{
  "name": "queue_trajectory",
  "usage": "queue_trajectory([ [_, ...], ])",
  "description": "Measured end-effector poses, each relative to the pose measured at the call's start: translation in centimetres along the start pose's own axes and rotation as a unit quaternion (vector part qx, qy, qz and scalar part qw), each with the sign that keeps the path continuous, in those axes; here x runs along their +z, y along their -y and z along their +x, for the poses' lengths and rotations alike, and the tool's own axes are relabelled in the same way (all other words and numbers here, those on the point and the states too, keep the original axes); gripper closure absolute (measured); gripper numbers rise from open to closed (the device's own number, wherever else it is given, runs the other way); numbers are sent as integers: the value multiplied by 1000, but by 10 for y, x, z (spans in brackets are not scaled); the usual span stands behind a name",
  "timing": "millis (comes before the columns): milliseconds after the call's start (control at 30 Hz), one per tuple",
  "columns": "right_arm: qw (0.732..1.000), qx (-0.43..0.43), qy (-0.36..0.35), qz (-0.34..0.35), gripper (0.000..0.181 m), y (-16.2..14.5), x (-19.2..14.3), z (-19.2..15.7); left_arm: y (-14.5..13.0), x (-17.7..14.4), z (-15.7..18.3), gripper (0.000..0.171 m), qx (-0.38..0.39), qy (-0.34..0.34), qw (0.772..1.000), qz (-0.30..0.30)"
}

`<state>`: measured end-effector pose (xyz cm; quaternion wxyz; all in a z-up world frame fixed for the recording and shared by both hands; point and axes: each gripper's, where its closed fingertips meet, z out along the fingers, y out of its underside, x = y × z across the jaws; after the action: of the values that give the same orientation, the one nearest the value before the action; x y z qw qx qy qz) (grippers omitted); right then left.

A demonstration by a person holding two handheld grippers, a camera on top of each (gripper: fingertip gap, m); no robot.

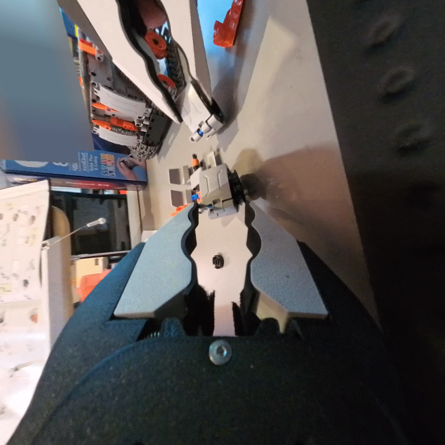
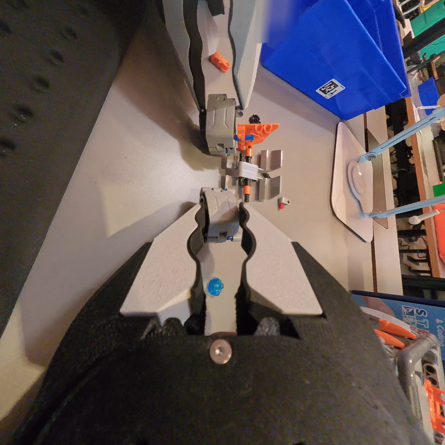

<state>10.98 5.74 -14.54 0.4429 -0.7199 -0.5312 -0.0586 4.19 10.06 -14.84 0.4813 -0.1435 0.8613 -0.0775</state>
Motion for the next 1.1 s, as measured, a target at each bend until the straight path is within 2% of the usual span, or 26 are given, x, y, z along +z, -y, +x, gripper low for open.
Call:
queue_trajectory([
  [200,997,60,44,-3,157,-8,2,-6,6,-2,-3,142,-111,-65,991,36],
  [333,989,126,79,-14,155,-18,4,-8,3,0,-3,145,-151,-90,983,42],
  [567,979,177,100,-10,155,-19,4,-8,0,2,-3,139,-213,-117,968,58],
  [867,974,205,95,-20,156,-19,8,-4,-3,8,5,129,-265,-161,949,60],
  [1100,975,202,87,-31,155,-18,9,-3,-1,11,5,132,-259,-167,950,50],
])
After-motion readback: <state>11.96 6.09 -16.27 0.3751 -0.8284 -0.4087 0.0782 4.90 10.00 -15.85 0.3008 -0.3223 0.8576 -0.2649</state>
